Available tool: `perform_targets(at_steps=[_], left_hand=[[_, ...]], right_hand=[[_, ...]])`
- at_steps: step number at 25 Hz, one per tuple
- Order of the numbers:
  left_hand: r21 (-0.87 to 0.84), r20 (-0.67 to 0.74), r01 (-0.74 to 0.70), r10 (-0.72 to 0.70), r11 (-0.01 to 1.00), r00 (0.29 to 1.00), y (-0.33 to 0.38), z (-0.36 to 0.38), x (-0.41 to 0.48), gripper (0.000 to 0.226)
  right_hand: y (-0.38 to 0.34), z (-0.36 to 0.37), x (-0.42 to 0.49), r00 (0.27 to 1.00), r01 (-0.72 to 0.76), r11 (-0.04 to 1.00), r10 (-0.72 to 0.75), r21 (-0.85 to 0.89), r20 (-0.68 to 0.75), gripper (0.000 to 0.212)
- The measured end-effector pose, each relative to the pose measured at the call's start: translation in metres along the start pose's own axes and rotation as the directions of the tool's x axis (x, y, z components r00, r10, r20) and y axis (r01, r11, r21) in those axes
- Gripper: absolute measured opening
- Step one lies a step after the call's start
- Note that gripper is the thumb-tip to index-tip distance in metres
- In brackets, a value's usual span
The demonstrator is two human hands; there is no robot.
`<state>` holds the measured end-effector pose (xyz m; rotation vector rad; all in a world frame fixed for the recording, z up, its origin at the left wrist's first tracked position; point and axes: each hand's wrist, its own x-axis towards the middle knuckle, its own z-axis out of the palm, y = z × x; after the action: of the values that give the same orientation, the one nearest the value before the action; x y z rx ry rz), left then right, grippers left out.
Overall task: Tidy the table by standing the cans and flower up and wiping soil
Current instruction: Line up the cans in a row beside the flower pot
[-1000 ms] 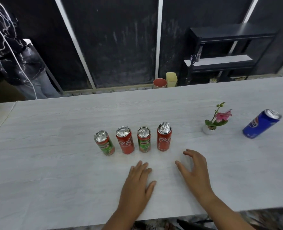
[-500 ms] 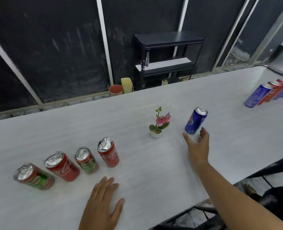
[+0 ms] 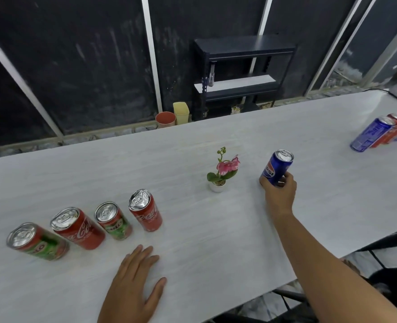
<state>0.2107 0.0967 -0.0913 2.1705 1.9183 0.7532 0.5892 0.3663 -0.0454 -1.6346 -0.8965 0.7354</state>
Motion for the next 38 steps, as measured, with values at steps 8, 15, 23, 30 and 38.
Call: perform_targets(at_steps=[8,15,23,30,38], left_hand=[[-0.024,0.015,0.03,-0.03,0.999,0.999,-0.003,0.001,-0.004,0.052],[-0.023,0.042,0.073,-0.072,0.997,0.996,0.004,-0.004,-0.008,0.049],[-0.001,0.028,0.083,-0.083,0.997,0.996,0.006,-0.007,-0.009,0.048],[0.016,0.02,0.08,-0.081,0.997,0.997,0.006,-0.009,-0.013,0.048],[0.13,0.132,0.088,-0.105,0.988,0.986,-0.019,-0.036,-0.06,0.065]], right_hand=[[0.001,-0.001,-0.005,0.998,-0.013,1.0,0.014,-0.019,0.056,0.073],[0.004,-0.01,-0.067,0.993,0.033,0.999,-0.031,-0.009,0.117,0.07],[0.003,0.03,-0.142,0.84,0.244,0.966,-0.165,-0.087,0.517,0.058],[-0.008,0.082,-0.171,0.647,0.406,0.911,-0.234,-0.068,0.725,0.057],[-0.003,0.089,-0.17,0.591,0.521,0.848,-0.275,-0.099,0.758,0.053]])
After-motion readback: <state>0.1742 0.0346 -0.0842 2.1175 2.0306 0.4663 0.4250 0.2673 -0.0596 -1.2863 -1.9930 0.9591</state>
